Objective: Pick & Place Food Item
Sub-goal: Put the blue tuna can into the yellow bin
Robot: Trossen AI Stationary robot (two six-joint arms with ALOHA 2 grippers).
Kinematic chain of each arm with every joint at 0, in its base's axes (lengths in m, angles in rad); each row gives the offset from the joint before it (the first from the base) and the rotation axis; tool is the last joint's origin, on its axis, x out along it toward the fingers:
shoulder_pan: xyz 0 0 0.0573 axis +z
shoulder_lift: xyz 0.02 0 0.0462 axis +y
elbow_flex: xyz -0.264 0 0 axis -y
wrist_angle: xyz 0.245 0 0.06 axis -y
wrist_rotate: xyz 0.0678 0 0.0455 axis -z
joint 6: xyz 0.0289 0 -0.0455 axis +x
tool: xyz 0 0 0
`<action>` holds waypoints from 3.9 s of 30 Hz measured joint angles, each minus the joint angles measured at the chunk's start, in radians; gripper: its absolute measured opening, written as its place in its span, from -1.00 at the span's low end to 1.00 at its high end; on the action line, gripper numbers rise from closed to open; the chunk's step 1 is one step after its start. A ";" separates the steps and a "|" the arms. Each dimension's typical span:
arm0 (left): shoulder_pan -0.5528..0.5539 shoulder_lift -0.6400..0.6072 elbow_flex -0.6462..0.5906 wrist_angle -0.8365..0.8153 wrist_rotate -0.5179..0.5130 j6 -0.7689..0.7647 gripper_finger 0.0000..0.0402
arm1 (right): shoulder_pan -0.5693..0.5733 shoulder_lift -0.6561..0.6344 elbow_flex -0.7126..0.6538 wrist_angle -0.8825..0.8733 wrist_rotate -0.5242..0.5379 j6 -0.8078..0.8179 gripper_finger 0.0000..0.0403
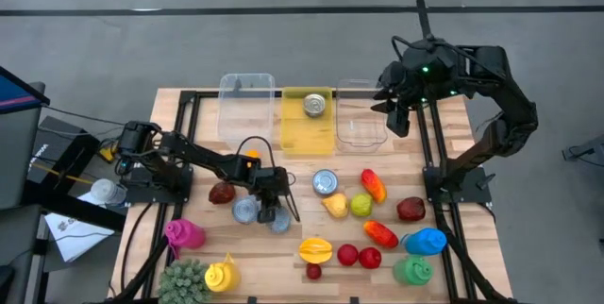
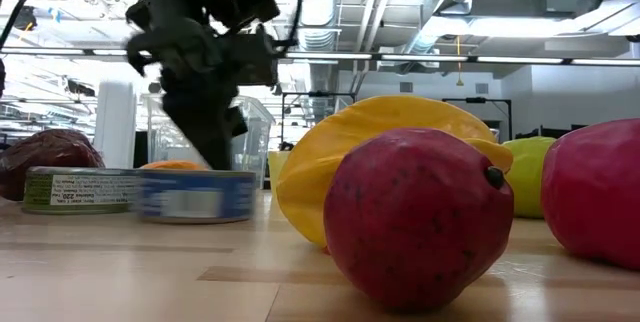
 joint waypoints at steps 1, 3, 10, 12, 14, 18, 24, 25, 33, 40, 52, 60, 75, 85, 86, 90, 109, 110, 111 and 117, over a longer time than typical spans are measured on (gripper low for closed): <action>0.004 0.001 0.013 -0.008 -0.028 -0.006 -1.00 | 0.003 -0.005 0.000 0.000 0.000 0.008 -0.40; 0.019 0.002 0.038 -0.007 -0.059 -0.013 -1.00 | 0.004 -0.012 0.000 0.000 0.000 0.022 -0.41; 0.079 0.000 0.103 0.030 -0.074 -0.015 -1.00 | 0.004 -0.032 0.000 -0.001 0.004 0.047 -0.42; 0.094 0.000 0.115 0.036 -0.072 -0.013 -1.00 | 0.004 -0.033 0.000 -0.001 0.004 0.047 -0.42; 0.105 0.000 0.122 0.038 -0.071 -0.010 -1.00 | 0.004 -0.033 0.000 -0.003 0.004 0.049 -0.42; 0.117 -0.001 0.131 0.047 -0.066 -0.009 -1.00 | 0.005 -0.035 -0.024 -0.006 0.004 0.106 -0.42; 0.120 -0.001 0.133 0.057 -0.067 -0.009 -1.00 | 0.070 -0.086 -0.289 0.077 -0.005 0.137 -0.25; 0.119 -0.002 0.133 0.058 -0.074 -0.009 -1.00 | 0.085 -0.108 -0.360 0.121 -0.007 0.143 -0.18; 0.113 -0.003 0.134 0.082 -0.078 -0.008 -1.00 | 0.167 -0.264 -0.983 0.715 -0.125 0.149 0.40; 0.105 -0.020 0.134 0.035 -0.104 -0.019 -1.00 | 0.179 -0.237 -1.280 1.021 -0.185 0.178 0.46; 0.009 -0.061 0.089 -0.054 -0.350 -0.480 -0.86 | 0.225 -0.162 -1.309 1.058 -0.184 0.178 0.45; -0.016 -0.061 0.016 0.006 -0.386 -0.602 -0.64 | 0.224 -0.162 -1.307 1.082 -0.182 0.179 0.45; -0.022 -0.050 -0.109 0.247 -0.341 -0.604 -0.98 | 0.212 -0.162 -1.307 1.083 -0.175 0.190 0.45; -0.022 -0.041 -0.167 0.314 -0.345 -0.618 -1.00 | 0.199 -0.162 -1.307 1.089 -0.175 0.204 0.45; -0.022 -0.041 -0.172 0.319 -0.346 -0.618 -1.00 | 0.199 -0.162 -1.307 1.091 -0.174 0.204 0.45; -0.022 -0.035 -0.185 0.321 -0.351 -0.621 -1.00 | 0.198 -0.162 -1.308 1.099 -0.174 0.204 0.45; -0.021 -0.027 -0.204 0.254 -0.340 -0.647 -1.00 | 0.198 -0.162 -1.308 1.143 -0.175 0.182 0.45; -0.021 -0.027 -0.204 0.256 -0.342 -0.647 -1.00 | 0.198 -0.162 -1.308 1.149 -0.174 0.175 0.45; -0.021 -0.027 -0.204 0.258 -0.342 -0.653 -1.00 | 0.198 -0.162 -1.308 1.156 -0.175 0.172 0.45; -0.021 -0.027 -0.203 0.290 -0.342 -0.673 -1.00 | 0.186 -0.162 -1.308 1.182 -0.175 0.166 0.45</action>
